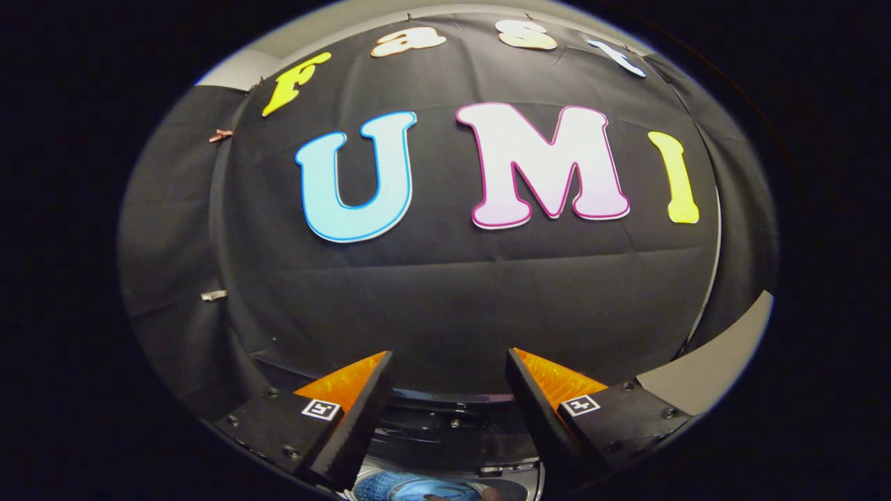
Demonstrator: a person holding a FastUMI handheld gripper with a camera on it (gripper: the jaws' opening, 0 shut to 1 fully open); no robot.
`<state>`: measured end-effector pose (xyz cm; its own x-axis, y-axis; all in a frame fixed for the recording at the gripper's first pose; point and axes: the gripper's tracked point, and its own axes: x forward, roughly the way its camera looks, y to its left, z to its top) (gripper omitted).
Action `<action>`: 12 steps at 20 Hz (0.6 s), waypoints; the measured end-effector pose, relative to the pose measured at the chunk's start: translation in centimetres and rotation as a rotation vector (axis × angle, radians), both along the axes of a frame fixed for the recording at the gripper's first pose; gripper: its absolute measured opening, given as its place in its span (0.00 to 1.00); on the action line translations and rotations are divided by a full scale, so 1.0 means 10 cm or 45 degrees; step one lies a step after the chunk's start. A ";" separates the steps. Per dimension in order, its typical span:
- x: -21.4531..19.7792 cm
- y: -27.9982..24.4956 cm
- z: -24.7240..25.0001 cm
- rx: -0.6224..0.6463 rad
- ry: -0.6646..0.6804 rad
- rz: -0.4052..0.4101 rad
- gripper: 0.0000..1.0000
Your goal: Put the clothes into the washing machine and then close the washing machine lid.
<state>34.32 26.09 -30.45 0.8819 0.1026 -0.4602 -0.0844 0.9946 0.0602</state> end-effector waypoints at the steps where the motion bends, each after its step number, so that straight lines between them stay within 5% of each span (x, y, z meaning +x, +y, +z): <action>1: 0.03 -0.01 -0.04 -0.001 0.020 -0.007 0.99; 12: 0.16 -0.05 -0.21 -0.050 0.062 -0.040 0.99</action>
